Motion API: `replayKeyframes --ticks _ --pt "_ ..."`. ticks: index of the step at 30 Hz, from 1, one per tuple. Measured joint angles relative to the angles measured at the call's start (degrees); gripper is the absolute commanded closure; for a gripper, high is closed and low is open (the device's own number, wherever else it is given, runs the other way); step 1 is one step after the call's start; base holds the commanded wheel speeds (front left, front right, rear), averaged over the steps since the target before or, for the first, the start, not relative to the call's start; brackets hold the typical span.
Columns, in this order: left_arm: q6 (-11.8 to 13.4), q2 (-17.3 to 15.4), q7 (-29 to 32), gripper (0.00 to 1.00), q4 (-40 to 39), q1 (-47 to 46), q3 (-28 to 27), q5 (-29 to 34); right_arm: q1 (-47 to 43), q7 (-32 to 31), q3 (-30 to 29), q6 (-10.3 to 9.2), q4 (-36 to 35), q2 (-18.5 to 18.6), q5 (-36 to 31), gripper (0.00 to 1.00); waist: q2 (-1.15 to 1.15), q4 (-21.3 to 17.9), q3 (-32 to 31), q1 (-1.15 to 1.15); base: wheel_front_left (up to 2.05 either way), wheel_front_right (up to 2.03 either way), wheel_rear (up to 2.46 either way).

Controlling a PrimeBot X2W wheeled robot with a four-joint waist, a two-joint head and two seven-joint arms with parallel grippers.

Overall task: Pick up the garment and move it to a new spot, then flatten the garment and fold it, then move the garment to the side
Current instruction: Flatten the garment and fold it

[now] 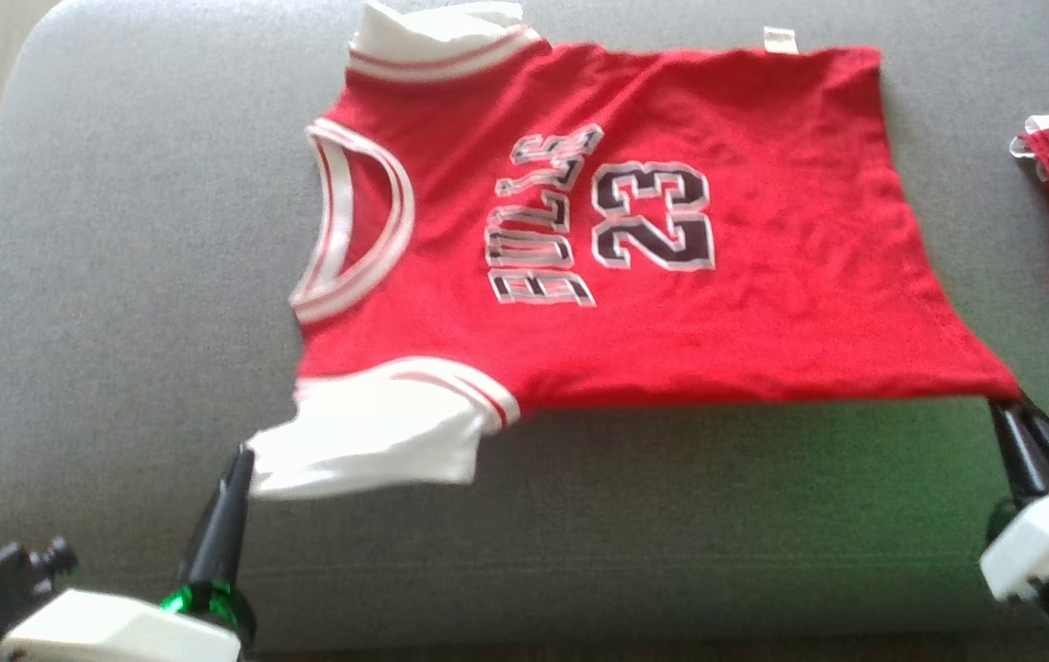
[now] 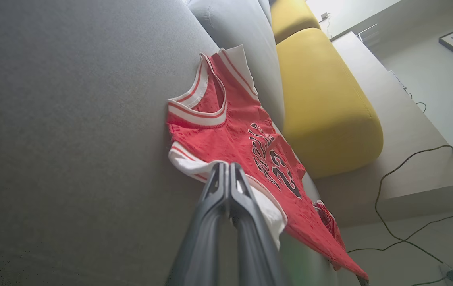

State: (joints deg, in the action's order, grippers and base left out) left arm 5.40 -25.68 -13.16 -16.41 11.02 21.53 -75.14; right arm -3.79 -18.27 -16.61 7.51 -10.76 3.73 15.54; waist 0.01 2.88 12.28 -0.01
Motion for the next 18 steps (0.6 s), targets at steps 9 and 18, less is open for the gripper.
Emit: replayKeyframes --ticks 9,18 --pt "4.3 -1.7 2.6 1.0 -7.5 6.3 0.1 -2.4 -4.0 -2.4 -3.3 -0.01 -5.0 -1.3 0.1 1.0 0.0 -0.4 -0.7 0.0 0.0 0.0 0.0" --pt "4.7 3.3 4.0 1.0 -4.2 -6.8 2.1 -3.6 3.1 -2.3 -0.5 0.0 2.3 -1.5 -2.9 1.0 0.0 -0.4 0.0 0.01 0.0 0.0 0.0"
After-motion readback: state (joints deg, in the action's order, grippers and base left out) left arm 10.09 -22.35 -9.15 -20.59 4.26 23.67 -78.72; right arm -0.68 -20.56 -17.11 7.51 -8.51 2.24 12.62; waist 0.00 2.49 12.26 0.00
